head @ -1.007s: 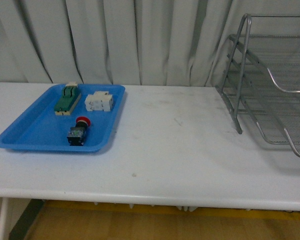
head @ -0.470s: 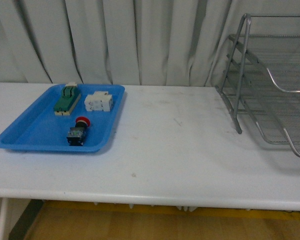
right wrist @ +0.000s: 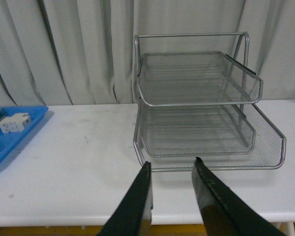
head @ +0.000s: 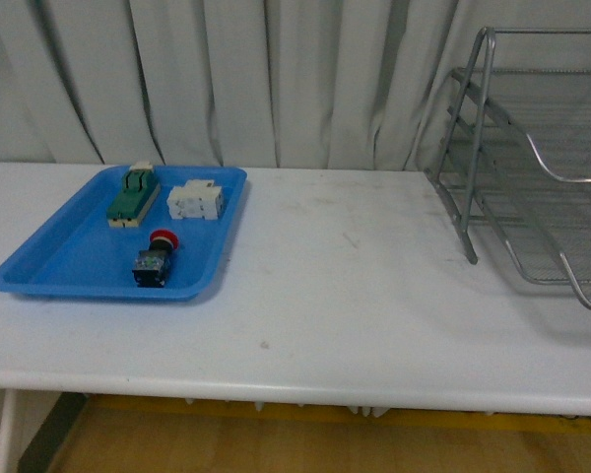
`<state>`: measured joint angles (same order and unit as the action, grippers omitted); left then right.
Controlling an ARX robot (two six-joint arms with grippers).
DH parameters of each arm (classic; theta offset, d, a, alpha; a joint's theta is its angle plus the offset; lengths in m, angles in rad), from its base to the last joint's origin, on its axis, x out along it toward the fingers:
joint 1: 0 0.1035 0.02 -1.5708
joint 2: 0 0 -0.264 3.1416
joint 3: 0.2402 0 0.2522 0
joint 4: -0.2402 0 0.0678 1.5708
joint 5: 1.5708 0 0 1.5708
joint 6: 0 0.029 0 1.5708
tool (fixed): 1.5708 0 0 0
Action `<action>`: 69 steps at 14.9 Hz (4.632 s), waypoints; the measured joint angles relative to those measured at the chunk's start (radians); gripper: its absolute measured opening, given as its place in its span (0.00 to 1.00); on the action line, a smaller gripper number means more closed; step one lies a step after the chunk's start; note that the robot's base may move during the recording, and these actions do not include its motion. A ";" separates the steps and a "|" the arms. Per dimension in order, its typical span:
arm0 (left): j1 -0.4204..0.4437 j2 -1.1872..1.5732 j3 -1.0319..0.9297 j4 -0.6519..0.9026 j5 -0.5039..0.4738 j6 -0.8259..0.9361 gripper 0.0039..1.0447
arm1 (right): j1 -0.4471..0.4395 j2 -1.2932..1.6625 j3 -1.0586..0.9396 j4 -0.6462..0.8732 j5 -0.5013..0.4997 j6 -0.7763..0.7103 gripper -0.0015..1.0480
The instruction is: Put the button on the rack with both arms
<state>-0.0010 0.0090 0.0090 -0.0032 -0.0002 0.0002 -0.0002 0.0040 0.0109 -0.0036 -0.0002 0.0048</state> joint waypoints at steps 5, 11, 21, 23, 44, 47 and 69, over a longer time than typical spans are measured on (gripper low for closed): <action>0.000 0.000 0.000 0.000 0.000 0.000 0.94 | 0.000 0.000 0.000 0.000 0.000 0.000 0.90; 0.014 0.675 0.329 0.085 0.094 -0.246 0.94 | 0.000 0.000 0.000 0.001 0.000 0.000 0.94; -0.136 2.016 1.310 -0.039 -0.027 -0.085 0.94 | 0.000 0.000 0.000 0.000 0.000 0.000 0.94; -0.140 2.109 1.382 -0.092 -0.034 -0.025 0.94 | 0.000 0.000 0.000 0.000 0.000 0.000 0.94; -0.099 2.398 1.640 -0.274 -0.053 0.005 0.45 | 0.000 0.000 0.000 0.000 0.000 0.000 0.94; -0.089 2.362 1.585 -0.223 -0.022 -0.020 0.34 | 0.000 0.000 0.000 0.000 0.000 0.000 0.94; -0.050 1.351 0.483 0.167 0.135 0.248 0.34 | 0.000 0.000 0.000 0.000 0.000 0.000 0.94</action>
<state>-0.0505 1.3602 0.4915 0.1642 0.1349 0.2481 -0.0002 0.0040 0.0113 -0.0032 0.0002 0.0048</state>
